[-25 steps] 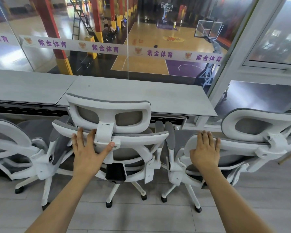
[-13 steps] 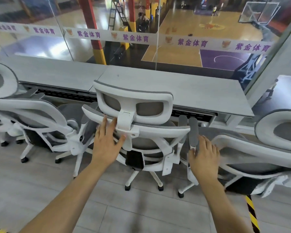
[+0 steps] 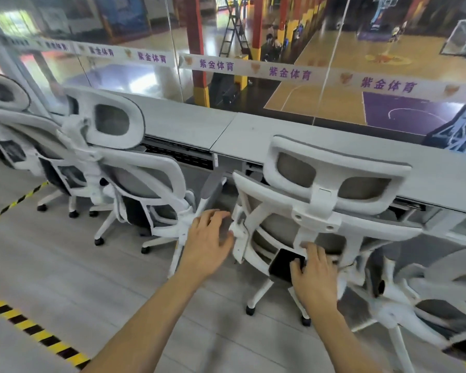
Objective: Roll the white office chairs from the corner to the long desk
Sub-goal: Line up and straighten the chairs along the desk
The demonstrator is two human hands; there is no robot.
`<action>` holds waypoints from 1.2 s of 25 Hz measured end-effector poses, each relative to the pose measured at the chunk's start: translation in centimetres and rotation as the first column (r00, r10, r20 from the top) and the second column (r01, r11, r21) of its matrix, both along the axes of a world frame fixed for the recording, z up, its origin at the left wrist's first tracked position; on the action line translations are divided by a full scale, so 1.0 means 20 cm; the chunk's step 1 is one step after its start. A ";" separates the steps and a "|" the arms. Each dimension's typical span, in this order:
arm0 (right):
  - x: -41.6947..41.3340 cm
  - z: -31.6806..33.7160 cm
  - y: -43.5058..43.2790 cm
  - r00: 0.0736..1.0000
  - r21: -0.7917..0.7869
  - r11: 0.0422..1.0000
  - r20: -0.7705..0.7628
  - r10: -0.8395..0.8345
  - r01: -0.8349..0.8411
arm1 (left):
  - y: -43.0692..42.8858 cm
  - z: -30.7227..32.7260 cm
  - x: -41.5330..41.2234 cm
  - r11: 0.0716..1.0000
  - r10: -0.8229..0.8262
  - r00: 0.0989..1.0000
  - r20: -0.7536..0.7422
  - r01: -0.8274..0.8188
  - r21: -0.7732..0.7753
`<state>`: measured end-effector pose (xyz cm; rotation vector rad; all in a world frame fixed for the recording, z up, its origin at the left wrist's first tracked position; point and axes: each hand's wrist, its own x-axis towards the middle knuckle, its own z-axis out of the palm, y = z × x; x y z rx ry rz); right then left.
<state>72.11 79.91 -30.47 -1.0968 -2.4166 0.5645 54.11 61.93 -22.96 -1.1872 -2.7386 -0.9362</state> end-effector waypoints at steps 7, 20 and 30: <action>-0.69 0.05 -0.59 0.994 -0.048 0.994 -0.062 0.091 -0.094 | -0.62 0.00 -0.56 0.999 0.045 0.999 -0.005 -0.045 0.020; -1.90 0.24 -0.71 0.949 -0.007 0.971 -0.217 0.230 -0.237 | -0.90 0.07 -1.59 0.948 0.310 0.946 0.098 -0.315 0.047; -2.42 0.27 -0.77 0.921 0.173 0.909 -0.017 0.388 -0.380 | -1.01 0.09 -2.34 0.920 0.364 0.897 0.249 -0.388 0.052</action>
